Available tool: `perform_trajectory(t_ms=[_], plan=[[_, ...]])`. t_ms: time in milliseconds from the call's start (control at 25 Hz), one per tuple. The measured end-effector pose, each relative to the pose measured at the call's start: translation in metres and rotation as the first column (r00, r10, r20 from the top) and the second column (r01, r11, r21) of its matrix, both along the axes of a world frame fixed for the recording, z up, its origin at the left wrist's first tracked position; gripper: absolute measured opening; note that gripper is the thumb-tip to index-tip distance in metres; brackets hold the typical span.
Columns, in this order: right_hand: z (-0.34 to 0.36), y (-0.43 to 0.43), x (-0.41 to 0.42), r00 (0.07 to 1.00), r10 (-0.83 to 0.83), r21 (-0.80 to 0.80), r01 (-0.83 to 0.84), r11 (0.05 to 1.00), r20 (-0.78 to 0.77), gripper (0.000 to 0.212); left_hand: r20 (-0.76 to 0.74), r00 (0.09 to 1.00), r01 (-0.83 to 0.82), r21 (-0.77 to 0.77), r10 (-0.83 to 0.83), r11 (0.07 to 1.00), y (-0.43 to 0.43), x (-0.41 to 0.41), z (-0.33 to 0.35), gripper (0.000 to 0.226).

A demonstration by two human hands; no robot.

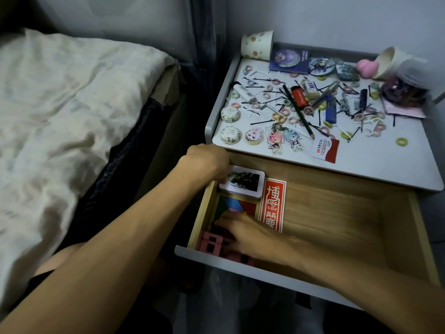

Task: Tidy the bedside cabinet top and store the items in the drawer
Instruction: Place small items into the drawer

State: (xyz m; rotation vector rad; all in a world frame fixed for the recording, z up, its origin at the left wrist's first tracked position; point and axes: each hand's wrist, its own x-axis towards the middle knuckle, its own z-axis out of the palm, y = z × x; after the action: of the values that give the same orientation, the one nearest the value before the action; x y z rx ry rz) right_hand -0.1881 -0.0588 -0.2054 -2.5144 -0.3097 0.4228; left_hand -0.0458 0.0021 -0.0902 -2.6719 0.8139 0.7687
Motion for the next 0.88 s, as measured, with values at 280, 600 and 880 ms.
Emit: perform_trajectory(t_ms=[280,600,880], plan=[[0.049,-0.054,0.005,0.943,-0.282,0.057,0.277,0.959,0.175,0.027,0.341,0.938,0.084,-0.403,0.065,0.911,0.005,0.022,0.012,0.021],[0.103,-0.105,0.085,0.834,-0.377,-0.096,0.448,0.889,0.403,0.048,0.407,0.911,0.254,-0.427,-0.066,0.868,-0.009,0.031,-0.011,0.05],[0.103,-0.107,0.108,0.905,-0.268,-0.177,0.338,0.924,0.332,0.037,0.54,0.841,0.309,-0.491,0.007,0.814,-0.013,0.046,-0.008,0.042]])
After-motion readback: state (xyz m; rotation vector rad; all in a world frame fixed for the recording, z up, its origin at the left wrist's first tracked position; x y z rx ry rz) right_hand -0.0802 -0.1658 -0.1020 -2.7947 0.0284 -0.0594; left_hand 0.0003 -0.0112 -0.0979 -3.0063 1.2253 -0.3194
